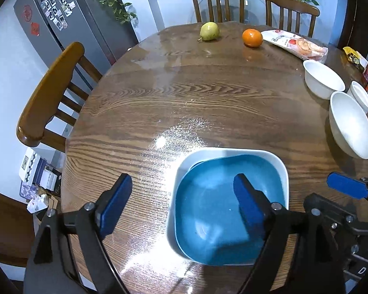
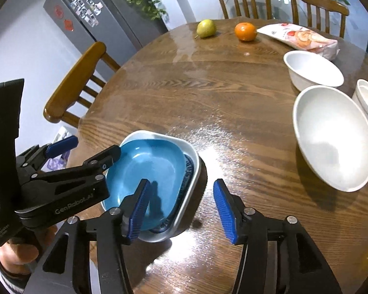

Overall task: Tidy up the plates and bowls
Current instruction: 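Open both grippers and withdraw them from the plate stack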

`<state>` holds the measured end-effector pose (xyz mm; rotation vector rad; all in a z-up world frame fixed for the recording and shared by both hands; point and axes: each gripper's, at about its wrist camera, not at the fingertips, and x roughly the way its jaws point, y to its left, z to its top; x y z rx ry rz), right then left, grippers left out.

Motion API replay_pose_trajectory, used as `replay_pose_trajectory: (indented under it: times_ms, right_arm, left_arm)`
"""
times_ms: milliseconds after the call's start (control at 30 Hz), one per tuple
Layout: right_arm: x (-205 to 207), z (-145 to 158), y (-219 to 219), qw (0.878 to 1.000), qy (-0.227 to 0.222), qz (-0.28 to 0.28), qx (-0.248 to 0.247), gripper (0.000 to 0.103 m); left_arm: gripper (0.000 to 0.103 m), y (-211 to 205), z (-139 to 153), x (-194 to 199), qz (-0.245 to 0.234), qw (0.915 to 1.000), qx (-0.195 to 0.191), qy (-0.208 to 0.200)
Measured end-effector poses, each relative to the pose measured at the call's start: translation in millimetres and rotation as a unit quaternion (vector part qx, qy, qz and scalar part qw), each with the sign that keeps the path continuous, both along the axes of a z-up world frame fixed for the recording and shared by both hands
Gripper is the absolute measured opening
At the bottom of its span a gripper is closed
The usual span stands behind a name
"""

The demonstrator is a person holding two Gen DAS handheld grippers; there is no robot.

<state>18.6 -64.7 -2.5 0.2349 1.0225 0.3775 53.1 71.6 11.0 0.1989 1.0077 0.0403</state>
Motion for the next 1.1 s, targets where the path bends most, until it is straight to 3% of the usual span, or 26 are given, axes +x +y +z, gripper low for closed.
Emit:
replay_pose_trajectory:
  times_ms: [567,1100]
  right_arm:
    - [-15,15,-42,0.999,-0.029,-0.042,-0.005,0.069]
    - [-29,18,-71,0.997,-0.037,-0.061,-0.012,0.070]
  left_arm:
    - [0.092,-21,8,-9,-0.009,0.9997,-0.018,-0.013]
    - [0.092,-46,14,-17,-0.029,0.9986,-0.039,-0.021]
